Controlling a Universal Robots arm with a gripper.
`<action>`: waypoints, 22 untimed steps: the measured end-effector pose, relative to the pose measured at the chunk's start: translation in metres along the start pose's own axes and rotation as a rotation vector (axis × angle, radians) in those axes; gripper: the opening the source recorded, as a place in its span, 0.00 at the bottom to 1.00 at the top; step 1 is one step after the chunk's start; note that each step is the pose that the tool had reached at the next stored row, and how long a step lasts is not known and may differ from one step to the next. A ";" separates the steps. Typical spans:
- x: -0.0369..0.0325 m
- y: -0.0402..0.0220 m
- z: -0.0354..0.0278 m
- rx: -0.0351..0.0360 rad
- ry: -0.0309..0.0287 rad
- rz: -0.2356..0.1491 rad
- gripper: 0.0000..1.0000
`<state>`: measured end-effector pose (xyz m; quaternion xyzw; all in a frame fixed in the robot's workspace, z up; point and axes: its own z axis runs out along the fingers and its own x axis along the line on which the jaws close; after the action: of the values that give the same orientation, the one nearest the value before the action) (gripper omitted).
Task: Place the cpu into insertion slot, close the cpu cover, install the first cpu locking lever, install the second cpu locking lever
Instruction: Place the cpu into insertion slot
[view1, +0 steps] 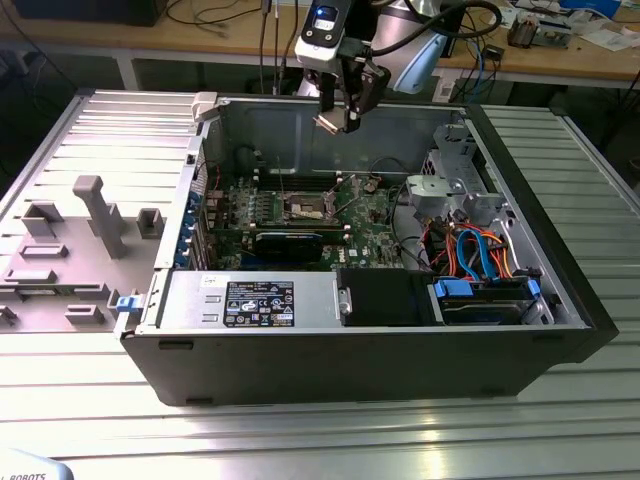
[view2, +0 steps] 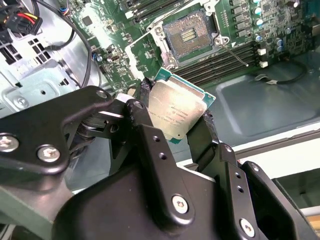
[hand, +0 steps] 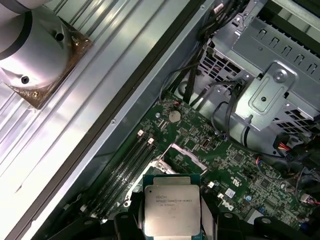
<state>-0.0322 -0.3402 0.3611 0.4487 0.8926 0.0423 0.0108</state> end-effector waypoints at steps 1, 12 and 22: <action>0.0000 0.0000 0.0000 0.0000 -0.0001 0.000 0.54; 0.0000 0.0000 0.0000 -0.0001 -0.0003 0.002 0.54; 0.0000 0.0000 0.0004 -0.0020 -0.0090 0.104 0.54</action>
<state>-0.0322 -0.3402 0.3607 0.4948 0.8679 0.0417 0.0130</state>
